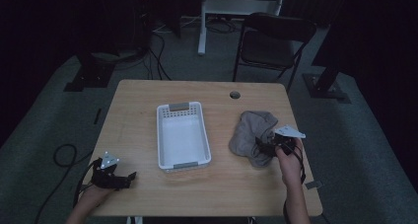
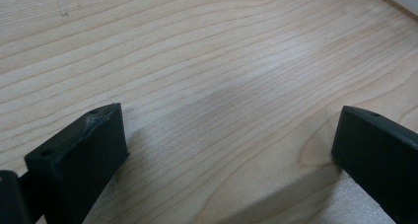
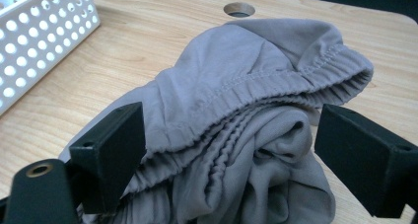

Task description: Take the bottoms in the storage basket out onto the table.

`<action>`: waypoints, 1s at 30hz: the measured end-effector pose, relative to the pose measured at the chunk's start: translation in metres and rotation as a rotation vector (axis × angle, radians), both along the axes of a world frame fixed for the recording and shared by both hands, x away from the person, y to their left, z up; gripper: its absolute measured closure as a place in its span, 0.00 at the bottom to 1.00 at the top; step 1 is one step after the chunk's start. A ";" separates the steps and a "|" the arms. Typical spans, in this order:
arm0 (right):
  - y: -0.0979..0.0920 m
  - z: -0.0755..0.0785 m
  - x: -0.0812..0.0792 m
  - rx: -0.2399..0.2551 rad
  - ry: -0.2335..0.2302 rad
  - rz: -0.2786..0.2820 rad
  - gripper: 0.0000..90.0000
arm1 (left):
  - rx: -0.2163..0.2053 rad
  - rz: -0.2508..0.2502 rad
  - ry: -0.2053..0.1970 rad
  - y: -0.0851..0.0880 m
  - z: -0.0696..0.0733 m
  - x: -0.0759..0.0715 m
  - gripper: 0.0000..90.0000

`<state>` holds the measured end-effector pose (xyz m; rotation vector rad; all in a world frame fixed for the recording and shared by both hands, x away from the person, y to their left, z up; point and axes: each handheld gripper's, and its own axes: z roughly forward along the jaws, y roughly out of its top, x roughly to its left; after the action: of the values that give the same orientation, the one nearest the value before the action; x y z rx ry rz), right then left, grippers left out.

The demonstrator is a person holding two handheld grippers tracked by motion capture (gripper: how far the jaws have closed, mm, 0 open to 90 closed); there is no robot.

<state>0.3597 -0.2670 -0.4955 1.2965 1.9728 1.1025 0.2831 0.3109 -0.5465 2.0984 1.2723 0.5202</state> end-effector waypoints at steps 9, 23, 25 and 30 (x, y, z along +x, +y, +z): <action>-0.003 0.000 -0.007 0.000 -0.001 0.041 0.13 | 0.000 0.000 0.000 0.000 0.000 0.000 0.01; -0.003 0.000 -0.024 0.001 0.002 0.111 0.13 | 0.001 -0.001 0.001 0.000 0.000 0.000 0.01; -0.003 0.000 -0.027 0.003 -0.005 0.121 0.13 | 0.000 -0.001 0.000 0.000 0.000 0.000 0.01; -0.002 0.000 -0.035 0.009 -0.018 0.156 0.13 | 0.001 -0.001 0.000 0.000 0.000 0.000 0.01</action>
<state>0.3251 -0.2689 -0.4958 1.1484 2.0868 1.1924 0.2831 0.3110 -0.5465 2.0997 1.2715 0.5199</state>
